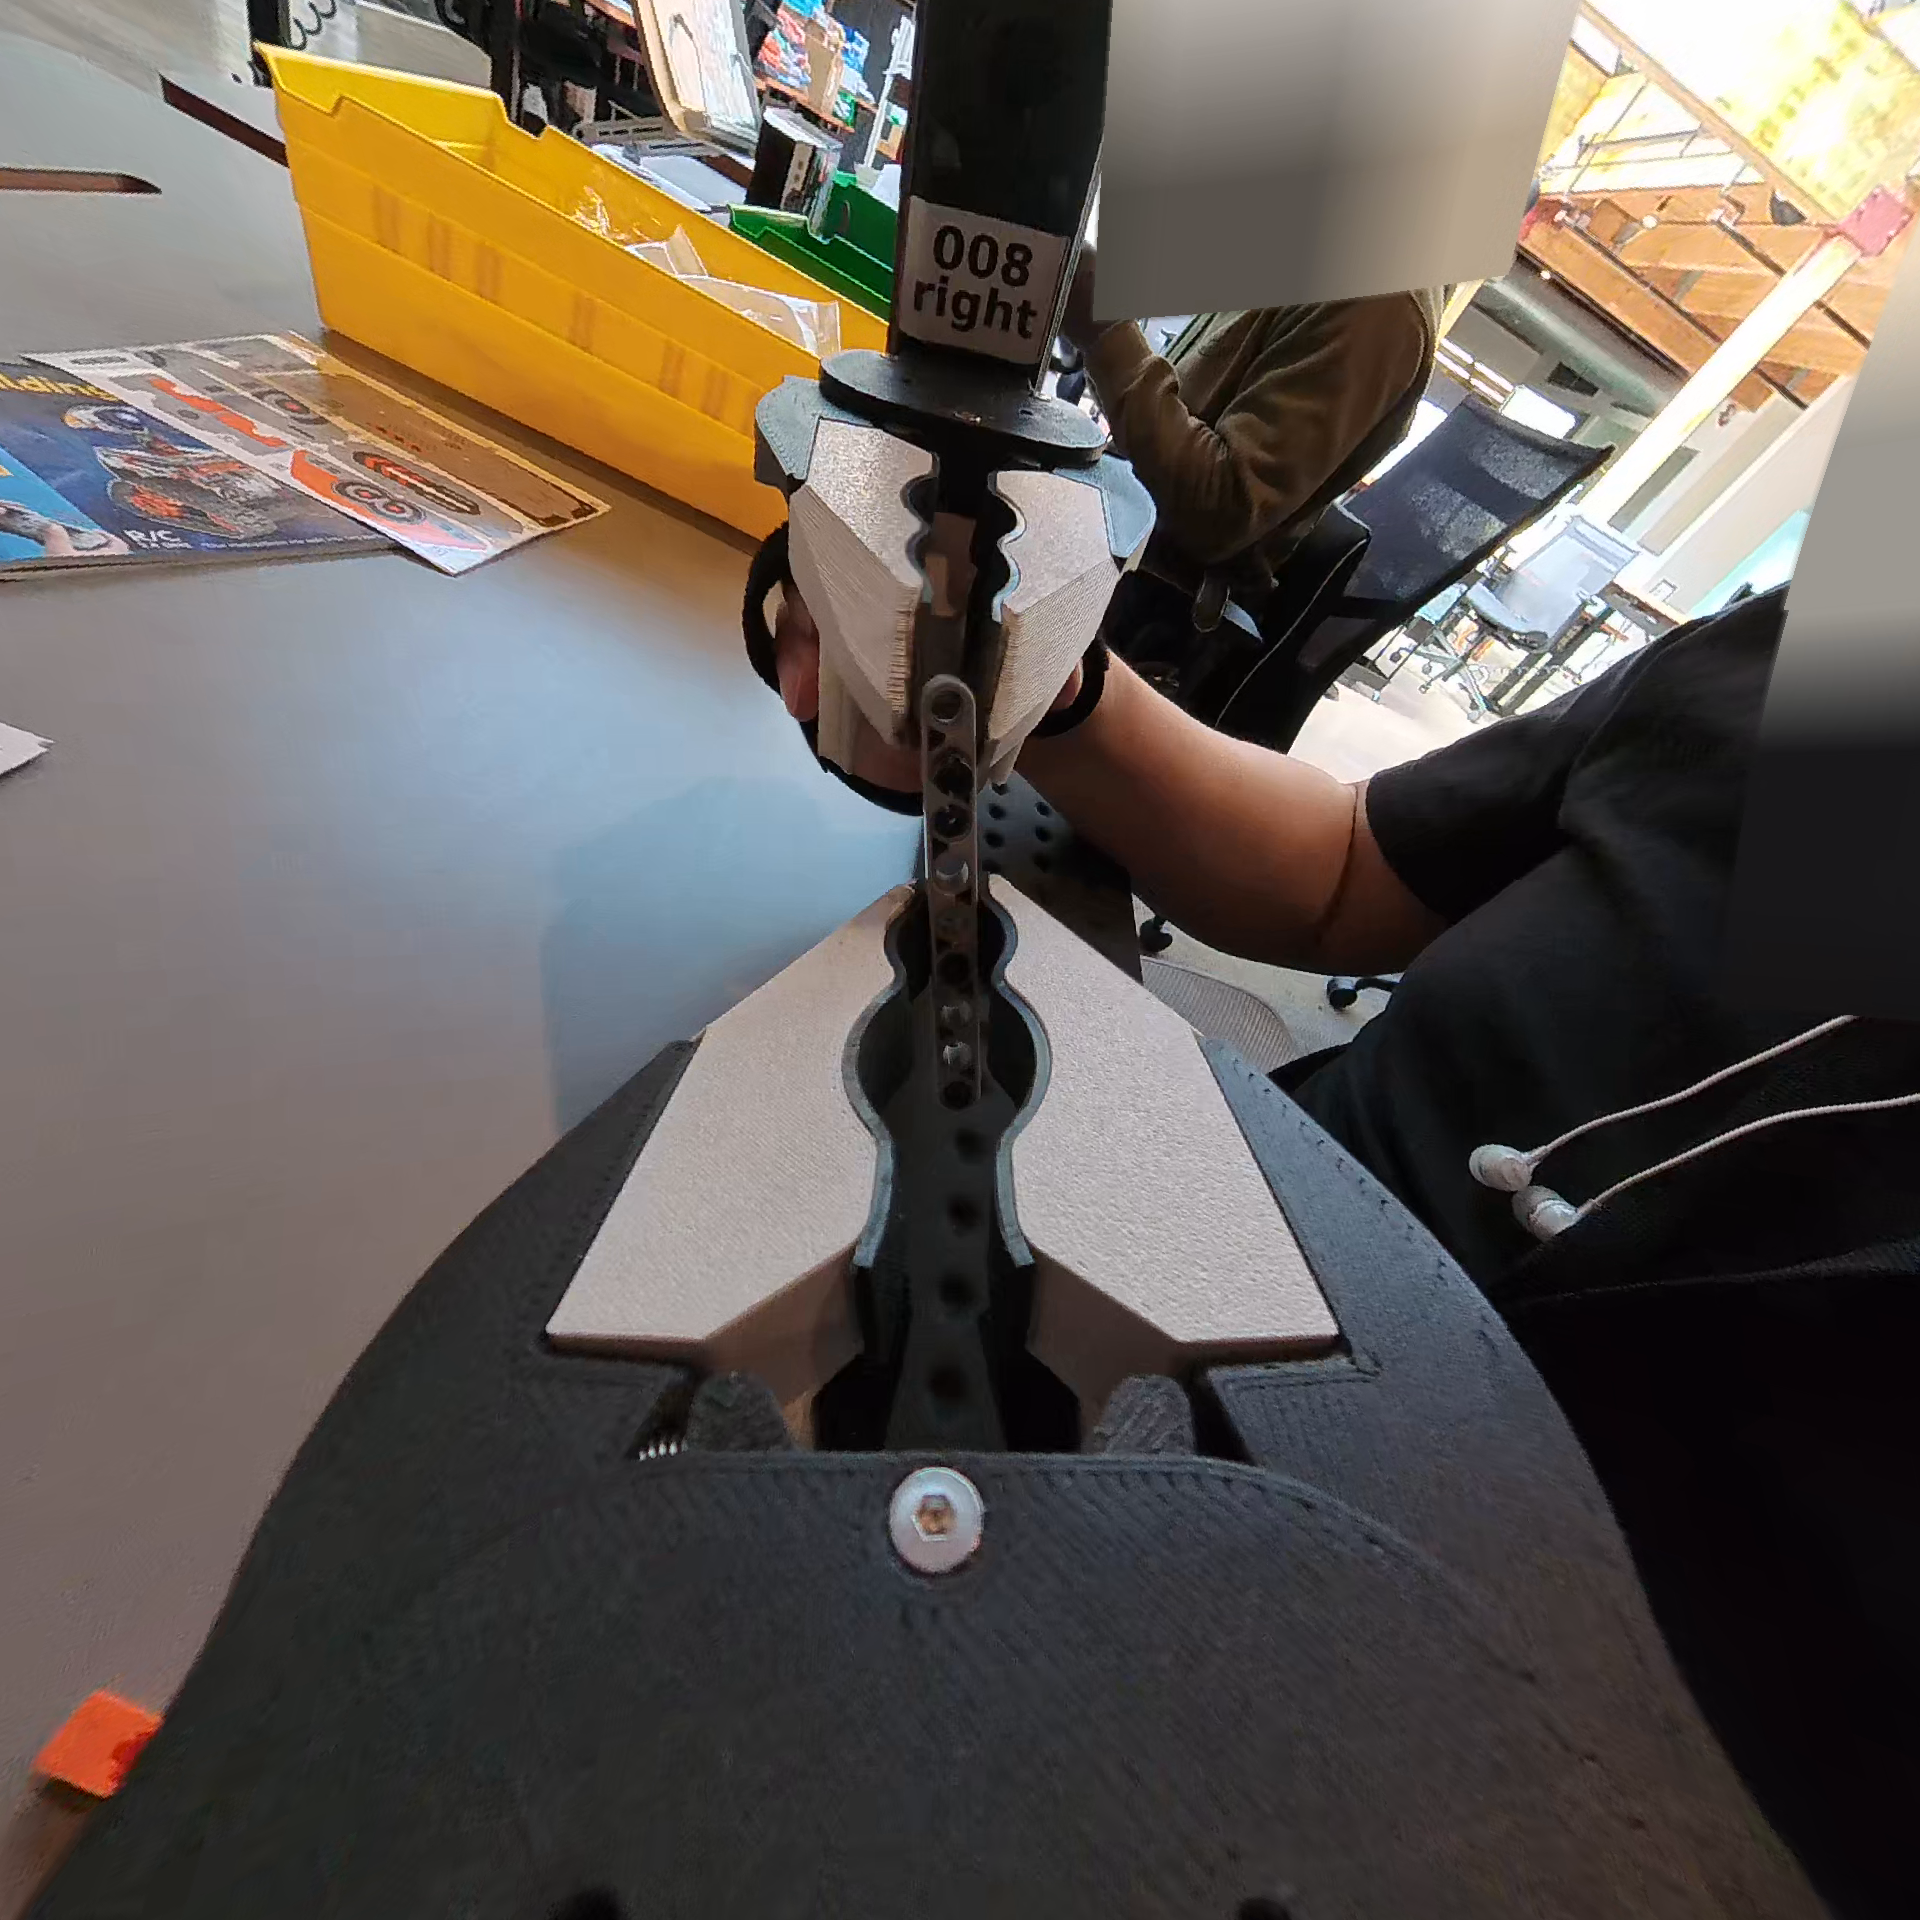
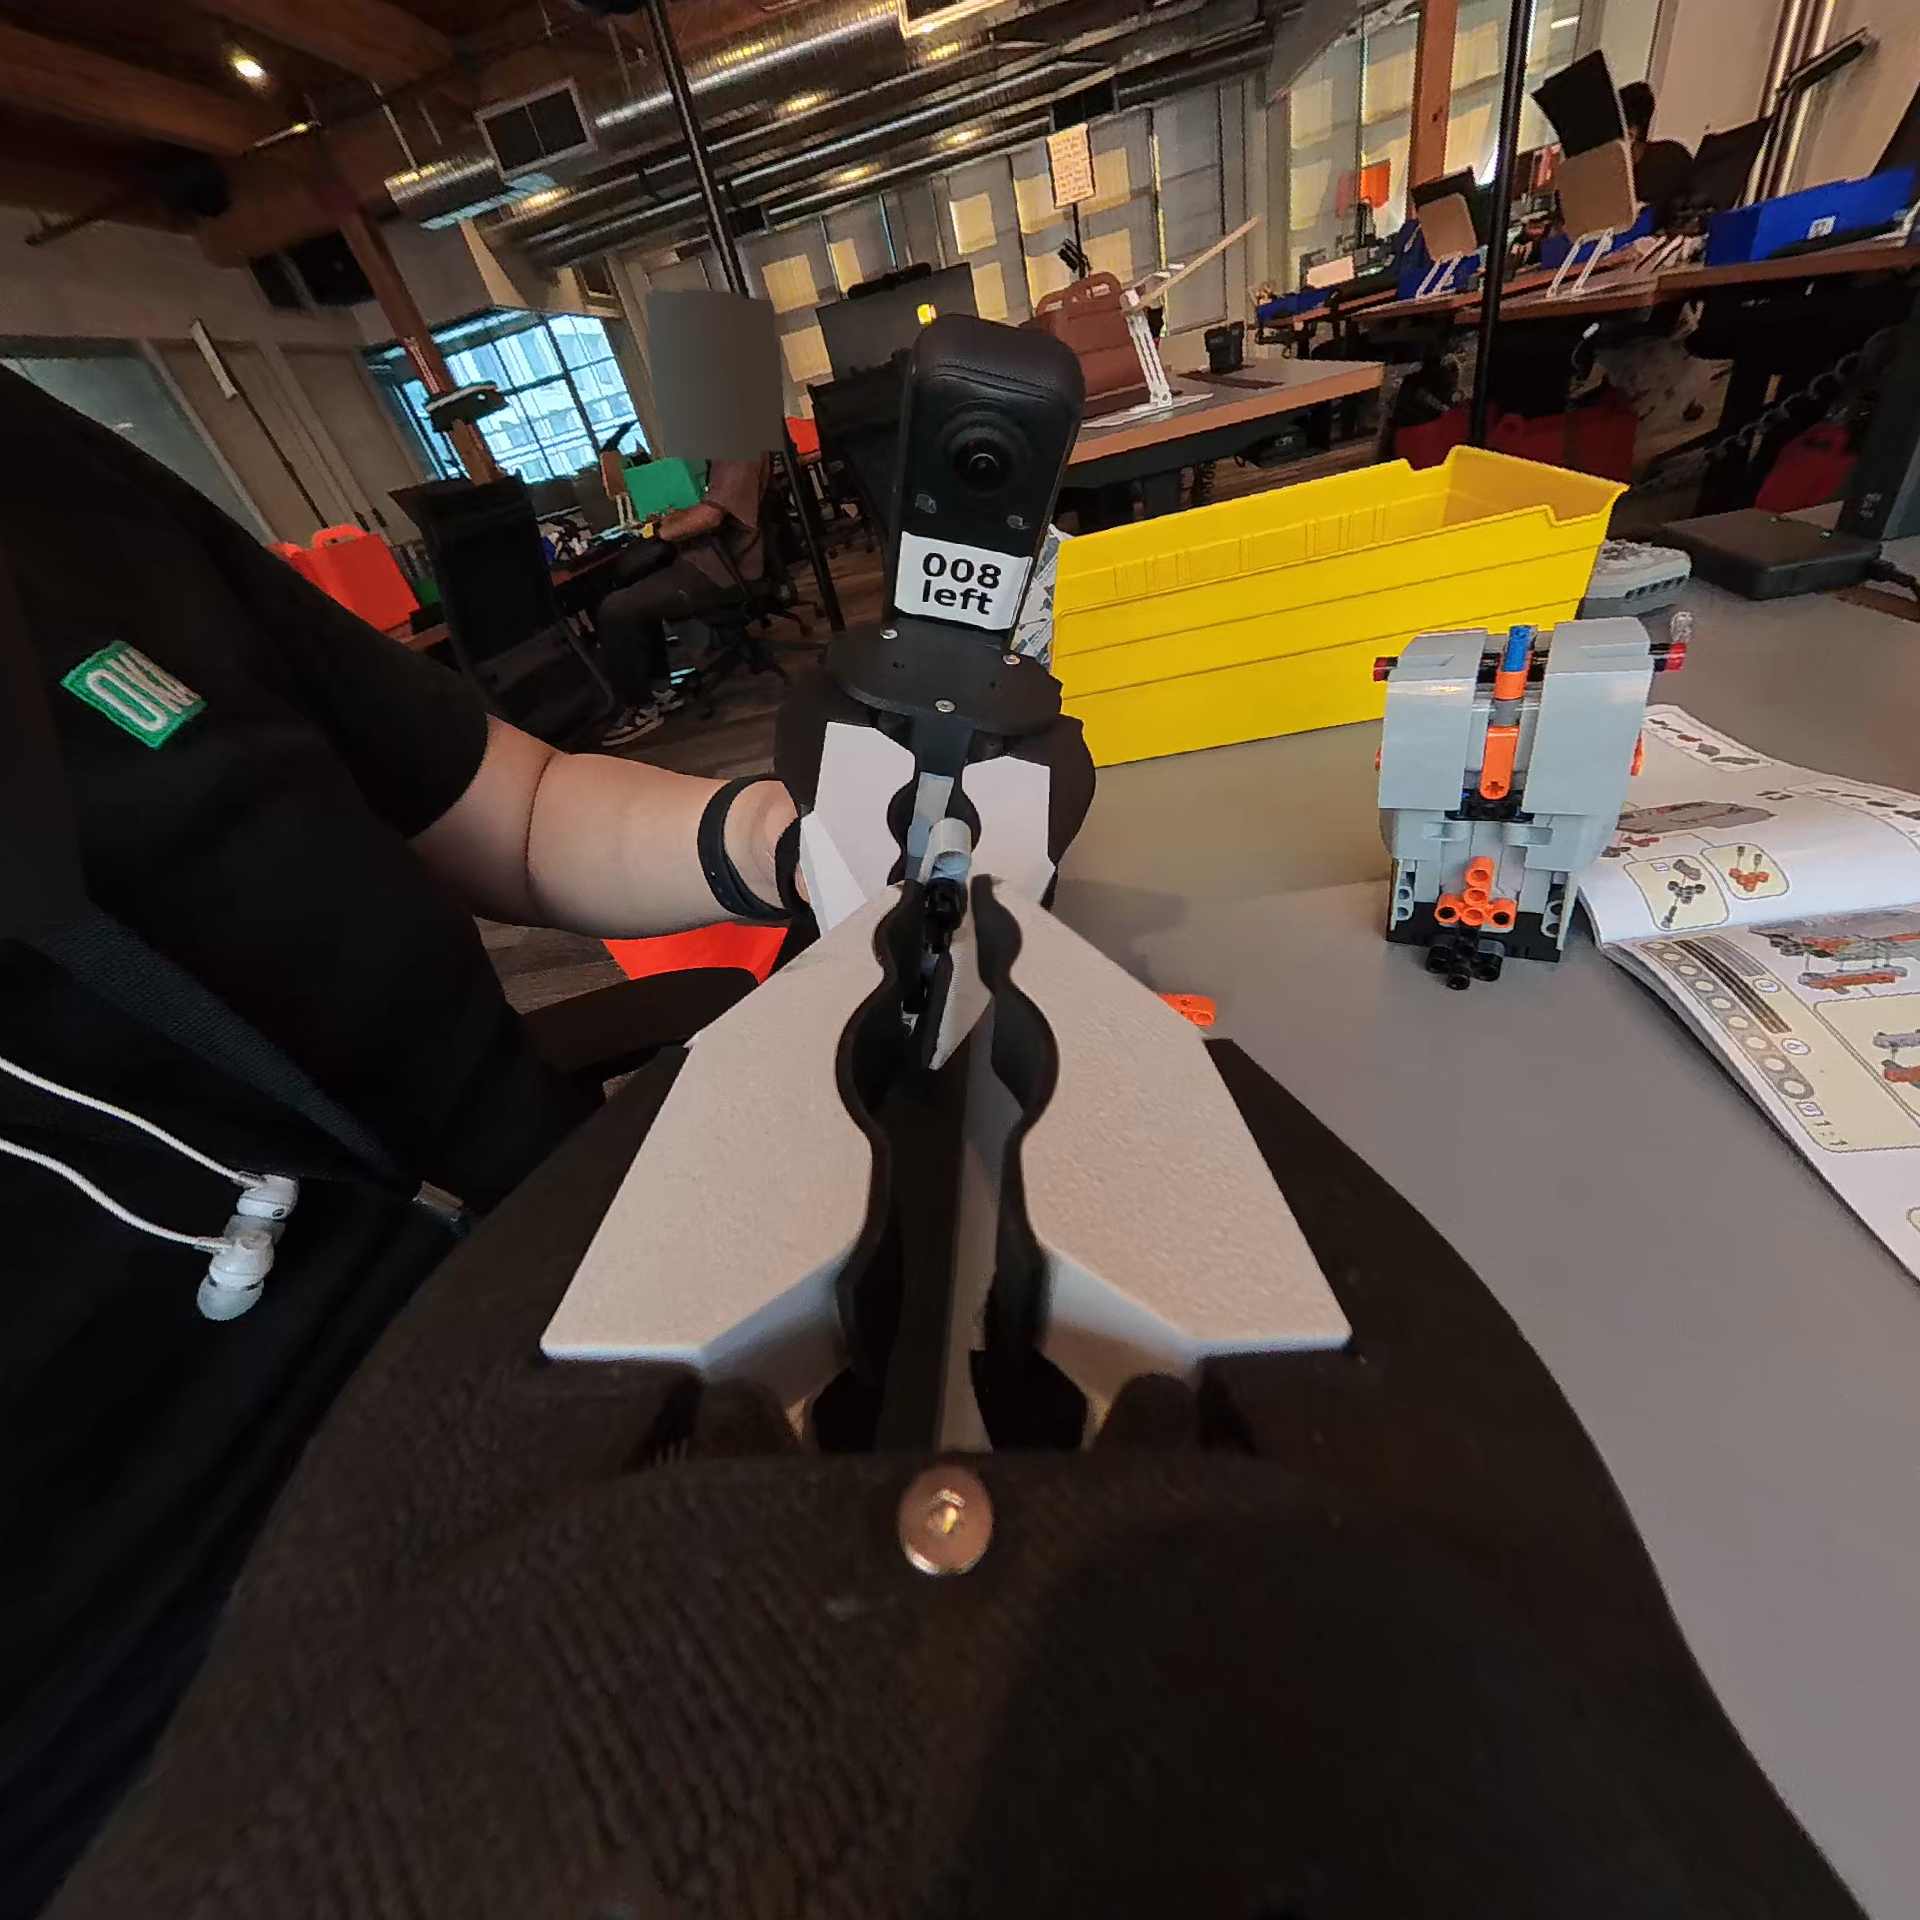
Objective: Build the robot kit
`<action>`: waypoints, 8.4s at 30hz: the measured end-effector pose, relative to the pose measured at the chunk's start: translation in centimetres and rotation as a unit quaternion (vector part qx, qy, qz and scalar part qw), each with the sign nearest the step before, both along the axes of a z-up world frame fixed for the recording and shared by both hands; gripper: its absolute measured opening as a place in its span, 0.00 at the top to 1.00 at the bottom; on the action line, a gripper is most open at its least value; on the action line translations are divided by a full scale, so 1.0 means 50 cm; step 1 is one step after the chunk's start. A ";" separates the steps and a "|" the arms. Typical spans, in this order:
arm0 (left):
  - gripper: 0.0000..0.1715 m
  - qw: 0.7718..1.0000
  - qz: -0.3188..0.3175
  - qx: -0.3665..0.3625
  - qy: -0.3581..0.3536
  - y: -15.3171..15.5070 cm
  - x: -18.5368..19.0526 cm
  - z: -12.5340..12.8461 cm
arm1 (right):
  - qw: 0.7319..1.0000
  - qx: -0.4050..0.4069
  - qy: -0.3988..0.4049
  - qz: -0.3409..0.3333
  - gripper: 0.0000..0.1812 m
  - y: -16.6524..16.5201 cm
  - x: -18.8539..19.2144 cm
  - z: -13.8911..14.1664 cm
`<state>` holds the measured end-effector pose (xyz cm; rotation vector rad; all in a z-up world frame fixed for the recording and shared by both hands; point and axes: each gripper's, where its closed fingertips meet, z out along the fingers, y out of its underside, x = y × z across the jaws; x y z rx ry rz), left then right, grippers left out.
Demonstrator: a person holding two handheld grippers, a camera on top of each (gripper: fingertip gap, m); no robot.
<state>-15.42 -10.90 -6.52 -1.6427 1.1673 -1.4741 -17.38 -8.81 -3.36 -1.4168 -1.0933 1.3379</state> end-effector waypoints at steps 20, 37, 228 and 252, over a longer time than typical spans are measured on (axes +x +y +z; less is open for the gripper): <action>0.90 0.975 0.018 0.190 0.114 0.024 -0.025 0.005 | 0.987 0.101 -0.126 -0.024 0.97 -0.008 -0.018 -0.070; 0.97 0.959 -0.022 0.212 0.186 -0.010 -0.039 -0.093 | 0.968 0.130 -0.213 0.010 0.97 -0.043 -0.027 -0.167; 0.97 0.972 0.035 -0.205 -0.107 0.073 -0.047 0.031 | 0.989 -0.119 -0.022 -0.082 0.82 0.002 0.026 -0.070; 0.85 0.981 0.094 -0.145 -0.083 0.067 -0.099 0.010 | 0.978 -0.203 0.006 -0.052 0.96 -0.005 -0.067 -0.087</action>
